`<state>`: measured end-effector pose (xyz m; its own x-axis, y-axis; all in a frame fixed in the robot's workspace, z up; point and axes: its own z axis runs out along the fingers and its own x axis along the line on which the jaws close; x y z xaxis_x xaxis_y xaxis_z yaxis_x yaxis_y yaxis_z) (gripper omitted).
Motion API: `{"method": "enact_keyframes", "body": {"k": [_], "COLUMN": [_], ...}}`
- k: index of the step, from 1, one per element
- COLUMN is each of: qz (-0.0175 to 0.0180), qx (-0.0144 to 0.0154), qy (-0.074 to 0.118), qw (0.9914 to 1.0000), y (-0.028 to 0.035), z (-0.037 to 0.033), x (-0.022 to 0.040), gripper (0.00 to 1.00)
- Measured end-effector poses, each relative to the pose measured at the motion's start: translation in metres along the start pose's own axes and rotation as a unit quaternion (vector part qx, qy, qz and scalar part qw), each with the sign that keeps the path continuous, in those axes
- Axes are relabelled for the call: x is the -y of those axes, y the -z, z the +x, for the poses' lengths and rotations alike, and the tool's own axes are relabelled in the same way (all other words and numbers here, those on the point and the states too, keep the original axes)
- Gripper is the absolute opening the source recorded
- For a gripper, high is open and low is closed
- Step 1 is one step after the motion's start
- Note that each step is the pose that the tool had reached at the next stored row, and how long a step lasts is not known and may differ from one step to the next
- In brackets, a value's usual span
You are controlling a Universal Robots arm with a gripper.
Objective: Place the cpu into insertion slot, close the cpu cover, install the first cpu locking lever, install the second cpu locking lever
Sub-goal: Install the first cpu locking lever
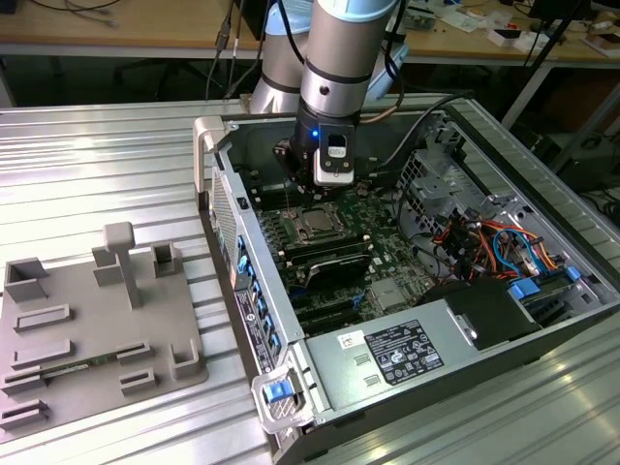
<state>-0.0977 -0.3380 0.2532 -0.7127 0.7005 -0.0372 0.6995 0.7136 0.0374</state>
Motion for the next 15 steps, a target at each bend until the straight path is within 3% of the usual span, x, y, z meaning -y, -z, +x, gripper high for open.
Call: {"method": "enact_keyframes", "body": {"k": [2, 3, 15], "qz": [-0.0012, -0.0013, -0.0015], "qx": [-0.0012, -0.0013, -0.0014], "qy": [0.031, 0.036, 0.039], "qw": [0.99952, 0.99936, 0.99926], "y": [0.0000, 0.0000, 0.0003], "z": [0.0002, 0.0006, 0.0046], "x": [0.0002, 0.0006, 0.0046], "gripper": [0.11, 0.11, 0.11]}}
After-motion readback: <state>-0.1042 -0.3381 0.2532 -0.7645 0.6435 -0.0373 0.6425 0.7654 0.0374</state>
